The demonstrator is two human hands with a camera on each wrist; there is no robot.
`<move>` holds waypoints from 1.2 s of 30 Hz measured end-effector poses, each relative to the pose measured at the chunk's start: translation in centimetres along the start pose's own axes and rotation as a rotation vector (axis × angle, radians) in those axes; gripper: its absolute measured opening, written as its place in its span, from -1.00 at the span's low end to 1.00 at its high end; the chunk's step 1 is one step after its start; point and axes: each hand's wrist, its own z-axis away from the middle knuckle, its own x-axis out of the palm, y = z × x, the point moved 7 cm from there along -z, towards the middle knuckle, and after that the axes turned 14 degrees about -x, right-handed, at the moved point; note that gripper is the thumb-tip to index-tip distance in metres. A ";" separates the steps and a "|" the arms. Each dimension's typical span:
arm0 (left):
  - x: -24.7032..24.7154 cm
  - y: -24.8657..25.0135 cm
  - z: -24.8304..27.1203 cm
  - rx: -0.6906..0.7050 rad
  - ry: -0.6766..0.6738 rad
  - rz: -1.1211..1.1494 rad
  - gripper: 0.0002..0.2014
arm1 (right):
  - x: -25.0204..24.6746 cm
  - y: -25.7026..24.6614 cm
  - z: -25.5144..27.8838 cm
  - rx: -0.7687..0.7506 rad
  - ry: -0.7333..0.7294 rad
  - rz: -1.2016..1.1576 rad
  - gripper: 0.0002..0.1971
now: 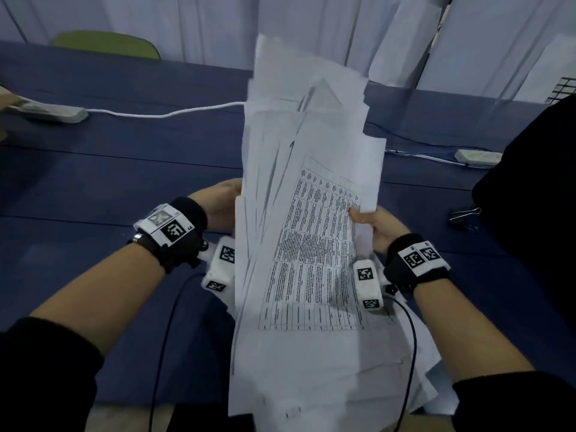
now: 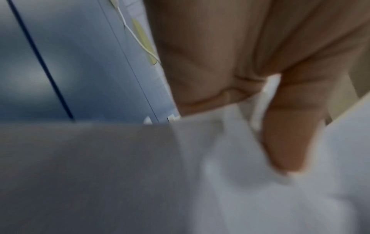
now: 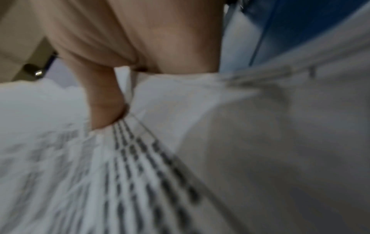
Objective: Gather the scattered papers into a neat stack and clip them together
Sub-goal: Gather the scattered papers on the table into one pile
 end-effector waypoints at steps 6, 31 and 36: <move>-5.3 -2.2 -2.5 -0.054 0.178 -0.032 -0.80 | -3.2 -2.0 0.0 -0.106 0.176 0.195 -0.29; -1.1 -0.8 -1.1 0.023 -0.158 0.153 -0.52 | -3.8 -0.9 0.7 -0.087 0.137 -0.019 -0.06; -0.1 0.1 -0.4 0.050 -0.150 0.208 -0.66 | -2.9 -1.8 0.8 -0.104 0.111 -0.090 0.21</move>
